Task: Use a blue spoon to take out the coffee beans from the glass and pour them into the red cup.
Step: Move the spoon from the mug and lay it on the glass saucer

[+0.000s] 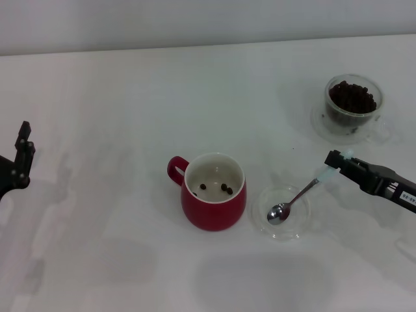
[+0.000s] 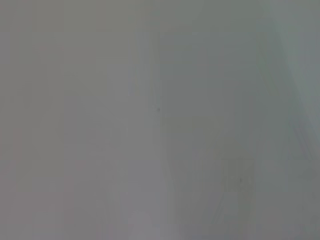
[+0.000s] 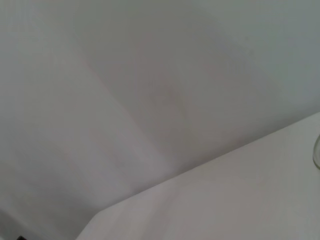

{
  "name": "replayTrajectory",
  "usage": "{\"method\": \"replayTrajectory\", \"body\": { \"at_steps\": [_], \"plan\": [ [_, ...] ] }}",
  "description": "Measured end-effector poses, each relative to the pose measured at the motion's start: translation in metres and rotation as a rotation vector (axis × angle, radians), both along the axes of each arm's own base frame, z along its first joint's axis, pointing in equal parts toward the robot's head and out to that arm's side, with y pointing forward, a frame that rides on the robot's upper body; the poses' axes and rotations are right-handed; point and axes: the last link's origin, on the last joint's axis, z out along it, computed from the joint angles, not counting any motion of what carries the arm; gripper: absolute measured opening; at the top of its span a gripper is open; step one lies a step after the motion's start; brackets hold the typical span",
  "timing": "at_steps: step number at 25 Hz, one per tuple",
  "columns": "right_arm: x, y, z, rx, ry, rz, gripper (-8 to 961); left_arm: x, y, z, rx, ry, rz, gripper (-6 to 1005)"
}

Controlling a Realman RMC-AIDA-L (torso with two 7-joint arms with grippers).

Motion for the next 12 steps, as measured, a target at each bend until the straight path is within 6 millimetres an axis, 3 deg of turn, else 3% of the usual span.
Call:
{"method": "replayTrajectory", "body": {
  "at_steps": [12],
  "plan": [
    [-0.0002,0.0018,-0.0041,-0.014,0.004,-0.015,146,-0.0010,0.0015,-0.0004,-0.005,0.007,0.006,491]
  ]
}}
